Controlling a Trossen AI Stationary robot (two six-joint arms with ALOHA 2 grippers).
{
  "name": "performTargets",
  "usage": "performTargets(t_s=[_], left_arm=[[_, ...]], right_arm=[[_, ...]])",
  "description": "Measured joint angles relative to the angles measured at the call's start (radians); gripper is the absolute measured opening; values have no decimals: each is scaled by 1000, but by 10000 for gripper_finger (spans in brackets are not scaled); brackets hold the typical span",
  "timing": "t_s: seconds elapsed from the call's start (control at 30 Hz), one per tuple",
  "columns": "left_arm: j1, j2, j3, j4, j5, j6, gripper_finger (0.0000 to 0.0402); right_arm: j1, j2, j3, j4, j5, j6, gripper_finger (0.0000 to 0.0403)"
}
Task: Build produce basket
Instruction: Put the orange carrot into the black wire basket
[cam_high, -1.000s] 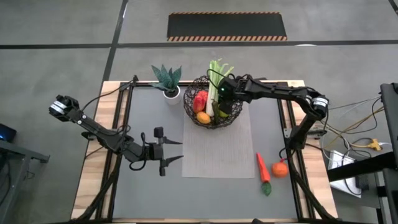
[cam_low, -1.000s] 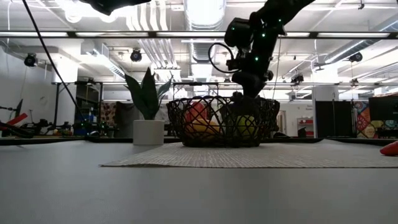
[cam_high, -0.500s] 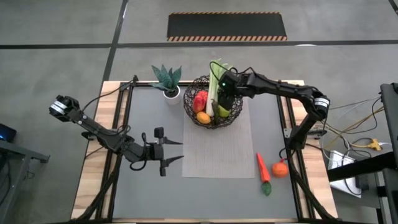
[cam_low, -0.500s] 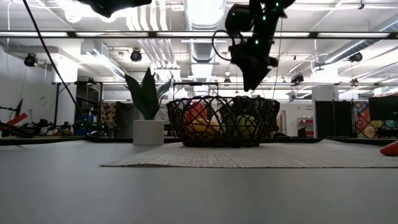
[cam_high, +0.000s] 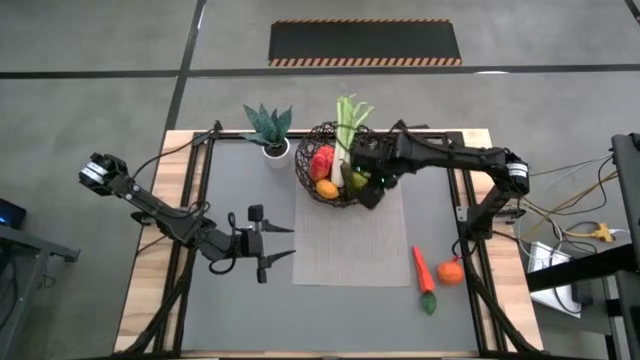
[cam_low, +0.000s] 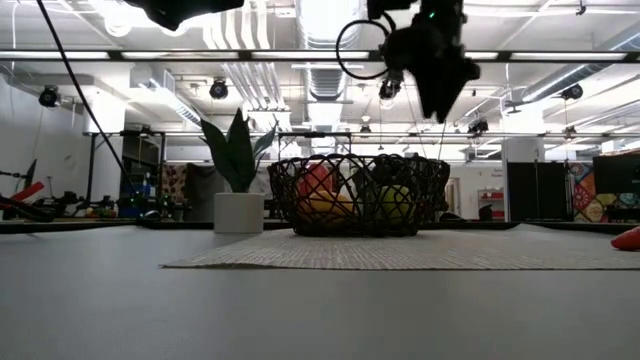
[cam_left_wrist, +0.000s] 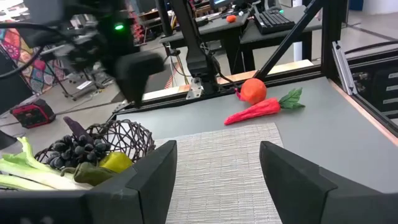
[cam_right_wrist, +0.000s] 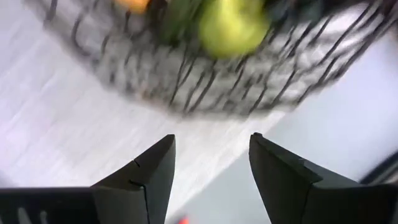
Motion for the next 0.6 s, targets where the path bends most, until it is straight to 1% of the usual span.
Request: performTargets(t_s=[0.13,0.27,0.5,0.6], left_arm=[[0,0,0,0,0,-1,212],[-1,0,0,0,0,-2,212],[-12,0,-1,-27,-4,-3,212],[-14,0,-1,-26,-4,-6,212]], right_arm=[[90,0,0,-61,-72,89,192],[183,0,-2,-96,-114,187,192],[335,2,-38,-116,-124,330,192],[398,2,-70,-116,-125,331,192]])
